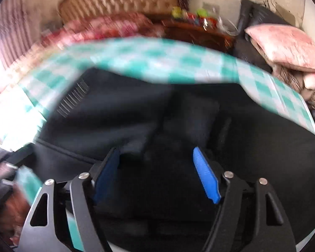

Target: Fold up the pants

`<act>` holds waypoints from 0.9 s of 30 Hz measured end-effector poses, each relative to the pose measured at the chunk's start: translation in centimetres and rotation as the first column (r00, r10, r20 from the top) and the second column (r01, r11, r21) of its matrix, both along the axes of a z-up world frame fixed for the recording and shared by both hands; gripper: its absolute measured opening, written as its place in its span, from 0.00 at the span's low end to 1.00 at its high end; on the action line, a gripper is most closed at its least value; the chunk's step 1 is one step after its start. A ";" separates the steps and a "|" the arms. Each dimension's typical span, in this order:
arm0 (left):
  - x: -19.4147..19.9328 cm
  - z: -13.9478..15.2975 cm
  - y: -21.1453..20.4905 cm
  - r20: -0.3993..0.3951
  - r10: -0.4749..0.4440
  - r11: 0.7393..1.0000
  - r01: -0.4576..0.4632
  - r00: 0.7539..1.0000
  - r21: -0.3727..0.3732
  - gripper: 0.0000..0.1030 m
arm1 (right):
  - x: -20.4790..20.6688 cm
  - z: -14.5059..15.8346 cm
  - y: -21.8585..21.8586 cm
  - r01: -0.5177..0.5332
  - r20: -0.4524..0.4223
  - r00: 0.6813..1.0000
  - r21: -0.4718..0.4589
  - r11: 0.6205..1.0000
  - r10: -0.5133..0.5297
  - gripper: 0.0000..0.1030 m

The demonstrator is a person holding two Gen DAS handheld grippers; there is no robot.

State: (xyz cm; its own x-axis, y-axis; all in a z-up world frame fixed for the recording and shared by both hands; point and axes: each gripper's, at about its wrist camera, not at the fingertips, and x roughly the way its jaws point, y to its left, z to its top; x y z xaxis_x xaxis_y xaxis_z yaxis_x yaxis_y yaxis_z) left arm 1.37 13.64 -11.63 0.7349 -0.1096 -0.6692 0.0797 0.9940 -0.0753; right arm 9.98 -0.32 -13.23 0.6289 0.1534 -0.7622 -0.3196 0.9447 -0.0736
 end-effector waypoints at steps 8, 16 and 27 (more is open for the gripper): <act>7.2 5.9 -0.2 0.064 -0.031 1.000 0.031 0.997 0.005 0.15 | -0.6 -0.5 0.8 0.018 0.030 0.999 -0.039 0.999 -0.017 0.72; 17.8 2.0 -0.2 -0.227 -0.030 0.999 0.026 0.973 -0.021 0.16 | -0.6 -0.6 0.6 0.015 0.022 1.000 -0.024 1.000 -0.015 0.72; 21.3 1.0 -5.8 -0.267 -0.241 0.968 0.212 0.933 -0.133 0.16 | -0.4 -0.7 0.3 0.016 0.013 1.000 -0.007 1.000 -0.016 0.72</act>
